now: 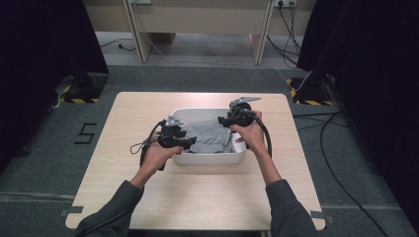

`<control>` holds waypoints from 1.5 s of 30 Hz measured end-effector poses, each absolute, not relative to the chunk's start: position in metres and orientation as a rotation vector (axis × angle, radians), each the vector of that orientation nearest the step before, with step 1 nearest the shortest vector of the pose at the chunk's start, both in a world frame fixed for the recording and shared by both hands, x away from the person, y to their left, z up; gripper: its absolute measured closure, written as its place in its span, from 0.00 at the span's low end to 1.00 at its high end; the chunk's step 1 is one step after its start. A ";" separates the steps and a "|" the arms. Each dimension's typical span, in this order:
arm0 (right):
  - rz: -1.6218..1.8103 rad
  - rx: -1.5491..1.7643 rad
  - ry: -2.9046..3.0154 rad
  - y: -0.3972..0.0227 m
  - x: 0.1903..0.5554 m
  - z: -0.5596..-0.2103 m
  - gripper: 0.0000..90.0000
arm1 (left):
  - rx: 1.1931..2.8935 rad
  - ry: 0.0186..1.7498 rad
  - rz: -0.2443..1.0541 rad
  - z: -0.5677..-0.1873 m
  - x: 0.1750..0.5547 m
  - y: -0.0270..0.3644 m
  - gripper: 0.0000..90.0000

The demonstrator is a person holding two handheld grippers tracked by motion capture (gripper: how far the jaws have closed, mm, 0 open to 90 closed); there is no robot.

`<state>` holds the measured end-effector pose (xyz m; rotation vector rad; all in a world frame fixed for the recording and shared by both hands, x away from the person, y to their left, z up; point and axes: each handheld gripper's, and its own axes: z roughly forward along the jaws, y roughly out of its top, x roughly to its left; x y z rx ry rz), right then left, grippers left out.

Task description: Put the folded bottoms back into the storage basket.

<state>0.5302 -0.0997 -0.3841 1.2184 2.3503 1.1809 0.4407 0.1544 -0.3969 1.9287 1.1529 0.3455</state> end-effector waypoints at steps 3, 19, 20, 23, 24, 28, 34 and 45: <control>1.197 1.178 2.359 -0.097 0.524 -0.380 0.52 | 1.917 1.140 0.331 -0.394 0.434 0.157 0.52; 1.294 1.118 2.369 -0.099 0.492 -0.375 0.46 | 1.914 1.082 0.266 -0.390 0.407 0.158 0.46; 1.302 1.119 2.369 -0.100 0.489 -0.375 0.46 | 1.912 1.082 0.259 -0.389 0.406 0.158 0.45; 1.315 1.104 2.376 -0.101 0.482 -0.376 0.45 | 1.909 1.072 0.246 -0.388 0.400 0.159 0.43; 1.318 1.093 2.376 -0.102 0.480 -0.376 0.44 | 1.910 1.070 0.240 -0.388 0.399 0.160 0.42; 1.338 1.074 2.380 -0.104 0.471 -0.376 0.44 | 1.903 1.059 0.215 -0.387 0.392 0.160 0.39; 1.354 1.049 2.384 -0.107 0.459 -0.378 0.44 | 1.886 1.036 0.196 -0.387 0.383 0.162 0.36; 1.406 1.015 2.373 -0.114 0.439 -0.381 0.43 | 1.871 1.010 0.179 -0.385 0.363 0.166 0.30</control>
